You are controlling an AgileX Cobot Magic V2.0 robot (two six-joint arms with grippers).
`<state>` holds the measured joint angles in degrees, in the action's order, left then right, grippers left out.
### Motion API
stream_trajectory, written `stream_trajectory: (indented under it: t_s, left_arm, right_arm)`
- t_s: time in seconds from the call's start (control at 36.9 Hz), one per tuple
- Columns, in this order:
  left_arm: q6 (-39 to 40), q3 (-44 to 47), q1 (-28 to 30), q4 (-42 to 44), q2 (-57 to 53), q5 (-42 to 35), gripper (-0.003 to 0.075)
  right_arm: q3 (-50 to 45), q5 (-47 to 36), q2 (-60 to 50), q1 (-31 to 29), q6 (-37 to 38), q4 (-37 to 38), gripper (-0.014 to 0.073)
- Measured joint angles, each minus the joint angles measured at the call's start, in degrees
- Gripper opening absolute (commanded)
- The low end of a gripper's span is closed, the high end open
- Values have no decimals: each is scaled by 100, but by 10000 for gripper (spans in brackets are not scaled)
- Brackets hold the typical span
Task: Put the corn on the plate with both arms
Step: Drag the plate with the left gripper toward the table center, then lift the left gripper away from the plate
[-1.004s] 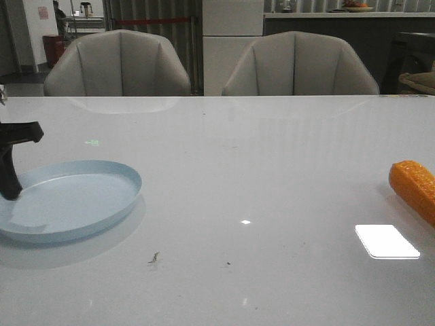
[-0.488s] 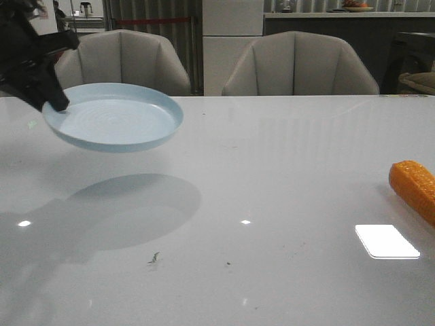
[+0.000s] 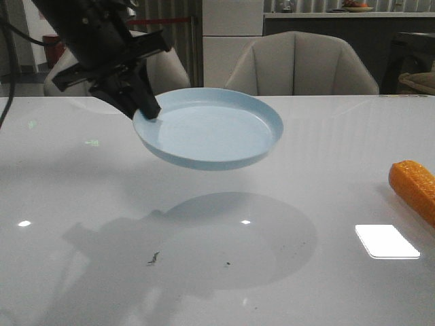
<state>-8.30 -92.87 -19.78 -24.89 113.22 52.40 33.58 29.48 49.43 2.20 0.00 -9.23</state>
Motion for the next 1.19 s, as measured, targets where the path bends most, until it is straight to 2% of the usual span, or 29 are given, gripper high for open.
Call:
stream_trajectory:
  t_s: [0.3, 0.41, 0.57, 0.68, 0.9, 1.19]
  left_arm:
    - [0, 0, -312, 11, 668, 54, 107]
    - [0, 0, -350, 11, 796, 79, 179]
    - [-190, 0, -386, 21, 857, 88, 358]
    - [-319, 0, -386, 32, 901, 88, 412]
    - [-357, -352, -386, 292, 921, 139, 411]
    - [-380, -1658, -386, 1045, 897, 565, 411]
  right_arm:
    - [0, 0, 0, 0, 0, 0, 561]
    - [0, 0, 0, 0, 0, 0, 561]
    - [0, 0, 0, 0, 0, 0, 561]
    - [0, 0, 0, 0, 0, 0, 561]
    - [0, 0, 0, 0, 0, 0, 561]
    - [0, 0, 0, 0, 0, 0, 561]
